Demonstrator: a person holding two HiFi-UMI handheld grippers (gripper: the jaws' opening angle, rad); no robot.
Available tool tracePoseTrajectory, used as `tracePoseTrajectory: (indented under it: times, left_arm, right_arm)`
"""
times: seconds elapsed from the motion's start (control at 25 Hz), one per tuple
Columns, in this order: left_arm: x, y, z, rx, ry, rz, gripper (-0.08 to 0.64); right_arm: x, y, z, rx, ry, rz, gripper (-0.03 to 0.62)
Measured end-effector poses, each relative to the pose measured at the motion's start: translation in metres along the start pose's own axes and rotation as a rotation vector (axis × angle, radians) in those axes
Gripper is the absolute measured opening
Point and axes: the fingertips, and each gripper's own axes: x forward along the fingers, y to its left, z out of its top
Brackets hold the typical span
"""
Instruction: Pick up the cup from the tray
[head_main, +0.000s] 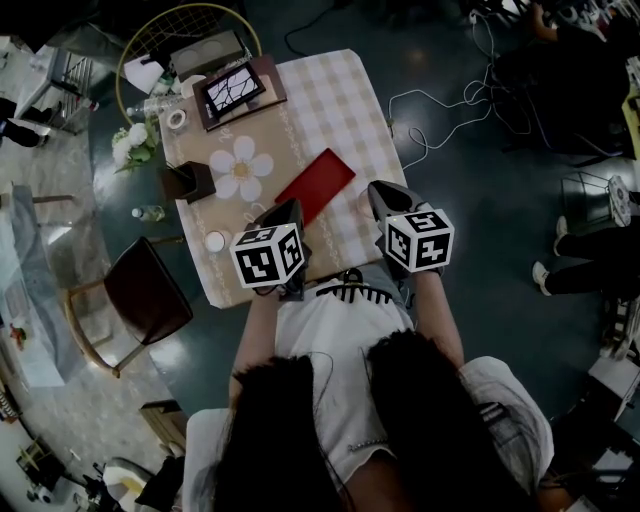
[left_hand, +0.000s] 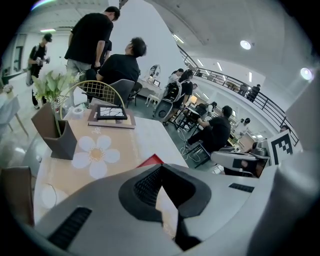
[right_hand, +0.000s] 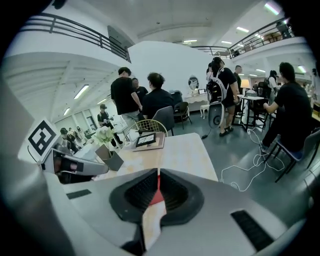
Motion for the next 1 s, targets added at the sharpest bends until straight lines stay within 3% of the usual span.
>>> tracePoseTrajectory:
  times: [0.24,0.48,1.0]
  left_arm:
    - [-0.005,0.004,-0.001,-0.01,-0.01,0.003,0.008]
    - [-0.009,0.001,-0.007,-0.005,-0.008,-0.005,0.008]
    - [-0.019,0.005,-0.016,-0.008,-0.02,0.0,0.008]
  right_arm:
    - [0.003,0.01,-0.006,-0.004,0.025,-0.006,0.009]
    - [0.006,0.02,-0.012,-0.11,0.061,-0.05,0.009]
    - [0.007,0.039,-0.025,-0.155,0.093,-0.035,0.008]
